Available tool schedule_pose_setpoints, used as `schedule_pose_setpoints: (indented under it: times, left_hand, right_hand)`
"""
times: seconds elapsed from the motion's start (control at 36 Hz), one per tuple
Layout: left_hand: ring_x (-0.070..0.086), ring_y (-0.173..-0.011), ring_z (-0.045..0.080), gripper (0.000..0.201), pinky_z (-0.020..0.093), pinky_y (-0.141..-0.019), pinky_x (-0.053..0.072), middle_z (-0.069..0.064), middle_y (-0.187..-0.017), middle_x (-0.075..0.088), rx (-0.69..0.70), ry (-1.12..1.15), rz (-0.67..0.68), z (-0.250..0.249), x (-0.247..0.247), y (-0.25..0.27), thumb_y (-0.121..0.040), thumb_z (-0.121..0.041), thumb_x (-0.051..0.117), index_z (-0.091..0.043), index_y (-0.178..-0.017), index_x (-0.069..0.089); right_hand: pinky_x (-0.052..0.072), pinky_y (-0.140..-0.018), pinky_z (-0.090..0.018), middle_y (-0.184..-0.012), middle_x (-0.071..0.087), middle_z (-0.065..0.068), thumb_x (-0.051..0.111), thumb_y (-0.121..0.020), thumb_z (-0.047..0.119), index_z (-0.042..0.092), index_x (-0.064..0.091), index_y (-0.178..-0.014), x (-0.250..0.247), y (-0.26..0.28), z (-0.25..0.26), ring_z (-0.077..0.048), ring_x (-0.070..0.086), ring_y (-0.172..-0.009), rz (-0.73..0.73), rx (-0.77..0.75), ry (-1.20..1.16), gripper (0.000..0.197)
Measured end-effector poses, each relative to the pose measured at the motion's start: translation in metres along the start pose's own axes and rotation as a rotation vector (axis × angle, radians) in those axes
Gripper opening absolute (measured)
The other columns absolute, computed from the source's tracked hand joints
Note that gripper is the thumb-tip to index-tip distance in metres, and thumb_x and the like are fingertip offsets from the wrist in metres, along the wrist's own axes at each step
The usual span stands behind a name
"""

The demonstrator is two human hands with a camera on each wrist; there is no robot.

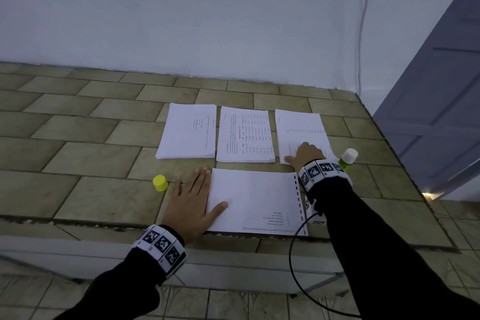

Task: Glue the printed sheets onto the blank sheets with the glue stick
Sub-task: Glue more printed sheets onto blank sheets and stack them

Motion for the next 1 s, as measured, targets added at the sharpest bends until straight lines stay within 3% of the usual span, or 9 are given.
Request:
schedule_pose_setpoints:
  times: [0.19,0.28,0.39,0.53,0.64,0.72,0.78,0.89,1.0]
  left_hand:
    - [-0.007,-0.15,0.014,0.117,0.047,-0.121,-0.004,-0.002,-0.163,-0.006,-0.007,-0.015,0.02,0.0,-0.002,0.0,-0.068,-0.084,-0.025,-0.011,-0.156,-0.002]
    - [-0.005,-0.151,0.013,0.116,0.045,-0.121,-0.004,-0.002,-0.164,-0.003,-0.016,-0.011,0.014,-0.001,-0.004,0.0,-0.068,-0.084,-0.024,-0.012,-0.156,-0.001]
    - [-0.002,-0.151,0.012,0.117,0.043,-0.121,-0.003,-0.004,-0.164,0.0,-0.02,0.015,-0.001,0.0,-0.007,0.001,-0.066,-0.085,-0.025,-0.014,-0.156,0.0]
    - [0.006,-0.15,0.011,0.113,0.042,-0.121,0.002,-0.005,-0.163,0.01,-0.032,0.123,-0.044,0.004,-0.008,0.001,-0.069,-0.086,-0.018,-0.019,-0.157,0.004]
    - [0.034,-0.141,0.017,0.101,0.047,-0.119,0.017,-0.001,-0.153,0.039,-0.055,0.428,-0.178,0.012,-0.012,-0.001,-0.081,-0.084,0.004,-0.017,-0.151,0.03]
    - [0.05,-0.126,0.012,0.08,0.038,-0.106,0.038,-0.01,-0.134,0.056,-0.136,0.804,-0.301,0.016,-0.023,0.001,-0.085,-0.077,0.026,-0.022,-0.139,0.049]
    - [0.056,-0.114,0.002,0.061,0.031,-0.097,0.042,-0.021,-0.12,0.061,-0.202,1.012,-0.34,0.015,-0.034,0.0,-0.087,-0.071,0.03,-0.033,-0.129,0.052]
    - [0.071,-0.08,0.017,0.028,0.041,-0.07,0.059,-0.003,-0.098,0.067,-0.356,1.377,-0.169,0.007,-0.052,-0.015,-0.105,-0.038,0.036,-0.026,-0.123,0.055]
    - [0.069,-0.091,0.007,0.025,0.028,-0.07,0.058,-0.009,-0.109,0.069,-0.311,1.344,-0.05,0.007,-0.052,-0.017,-0.096,-0.017,0.06,-0.023,-0.12,0.06]
  right_hand:
    - [0.044,-0.094,-0.042,-0.123,0.053,-0.014,0.062,-0.089,0.044,0.008,0.052,-0.118,-0.008,-0.004,0.003,-0.032,0.052,-0.116,-0.045,-0.027,0.069,0.048]
    - [0.045,-0.091,-0.041,-0.116,0.058,-0.014,0.055,-0.092,0.041,0.008,0.053,-0.105,-0.014,-0.002,0.003,-0.032,0.057,-0.107,-0.099,-0.055,-0.023,0.035]
    - [0.047,-0.088,-0.04,-0.108,0.062,-0.013,0.055,-0.091,0.043,0.007,0.055,-0.106,-0.023,0.004,0.003,-0.031,0.058,-0.1,-0.181,-0.084,-0.188,0.039]
    - [0.048,-0.08,-0.039,-0.093,0.06,-0.006,0.056,-0.078,0.054,0.017,0.06,-0.094,-0.033,0.028,0.01,-0.025,0.057,-0.087,-0.234,-0.276,-0.357,0.041]
    - [0.036,-0.103,-0.048,-0.123,0.057,-0.003,0.052,-0.064,0.067,0.031,0.062,-0.104,-0.026,0.057,0.005,-0.023,0.048,-0.118,-0.147,-0.406,-0.373,0.055]
    - [0.016,-0.11,-0.03,-0.142,0.043,-0.002,0.075,-0.077,0.038,0.026,0.064,-0.116,-0.028,0.09,0.001,-0.021,0.03,-0.136,-0.146,-0.491,-0.43,0.043]
    - [0.009,-0.11,-0.026,-0.151,0.034,-0.004,0.076,-0.08,0.031,0.026,0.063,-0.12,-0.02,0.103,-0.003,-0.021,0.019,-0.143,-0.135,-0.589,-0.41,0.042]
    - [0.0,-0.113,-0.03,-0.161,0.007,0.002,0.074,-0.082,0.035,0.035,0.06,-0.121,0.008,0.111,-0.014,-0.019,-0.006,-0.148,-0.026,-0.634,-0.351,0.041]
    - [0.002,-0.111,-0.03,-0.153,-0.007,0.017,0.074,-0.083,0.032,0.046,0.053,-0.114,0.023,0.117,-0.02,-0.013,-0.009,-0.146,0.036,-0.672,-0.384,0.04]
Point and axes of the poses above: each hand's wrist, its own y-axis away from the middle knuckle, its own x-axis out of the palm, z = x × y, the point moved 4 cm from there along -y, towards the middle knuckle
